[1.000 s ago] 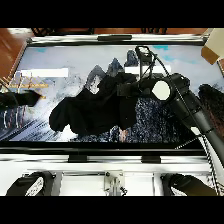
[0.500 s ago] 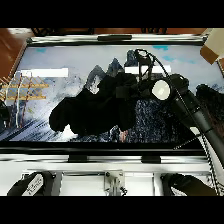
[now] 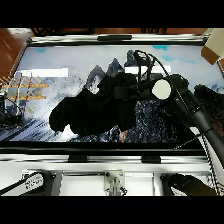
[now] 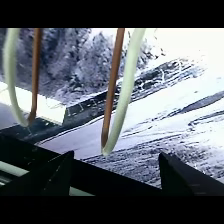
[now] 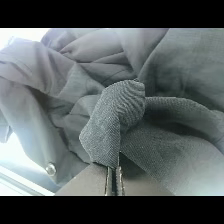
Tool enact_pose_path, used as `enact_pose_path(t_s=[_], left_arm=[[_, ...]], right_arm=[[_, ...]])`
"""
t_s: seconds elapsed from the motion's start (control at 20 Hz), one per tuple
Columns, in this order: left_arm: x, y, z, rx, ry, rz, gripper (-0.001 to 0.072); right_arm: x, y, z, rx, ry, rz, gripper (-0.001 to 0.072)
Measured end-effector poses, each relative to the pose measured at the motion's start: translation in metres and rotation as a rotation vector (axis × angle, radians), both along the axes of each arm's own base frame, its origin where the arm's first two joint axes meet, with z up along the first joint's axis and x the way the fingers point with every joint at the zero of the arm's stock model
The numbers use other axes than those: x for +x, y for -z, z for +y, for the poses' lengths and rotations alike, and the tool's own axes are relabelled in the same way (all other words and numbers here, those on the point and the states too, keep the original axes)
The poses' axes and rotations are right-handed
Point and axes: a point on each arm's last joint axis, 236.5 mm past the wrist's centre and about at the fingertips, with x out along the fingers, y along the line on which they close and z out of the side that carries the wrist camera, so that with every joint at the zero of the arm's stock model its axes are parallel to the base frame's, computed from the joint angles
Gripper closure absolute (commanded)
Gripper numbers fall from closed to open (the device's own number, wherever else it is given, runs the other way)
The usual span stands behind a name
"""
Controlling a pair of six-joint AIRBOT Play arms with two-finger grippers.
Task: Fold the shirts.
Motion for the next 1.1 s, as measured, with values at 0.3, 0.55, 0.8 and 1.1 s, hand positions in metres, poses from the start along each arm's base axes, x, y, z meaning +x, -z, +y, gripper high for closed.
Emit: enact_pose_path(t_s=[0.3, 0.55, 0.8, 1.1], left_arm=[[0.013, 0.023, 0.007, -0.001, 0.009, -0.009, 0.0119], [0.01, 0.032, 0.018, -0.005, -0.02, -0.008, 0.02], [0.008, 0.045, 0.015, -0.052, -0.028, 0.022, 0.0253], [0.019, 0.048, 0.018, -0.073, -0.034, 0.021, 0.0549]], right_arm=[[-0.006, 0.001, 0.003, 0.011, -0.008, 0.028, 0.0635], [-0.016, 0.005, 0.004, 0.013, -0.023, 0.074, 0.0635], [-0.021, 0.005, 0.007, 0.024, -0.03, 0.095, 0.0635], [-0.024, 0.004, 0.01, 0.04, -0.036, 0.108, 0.0635]])
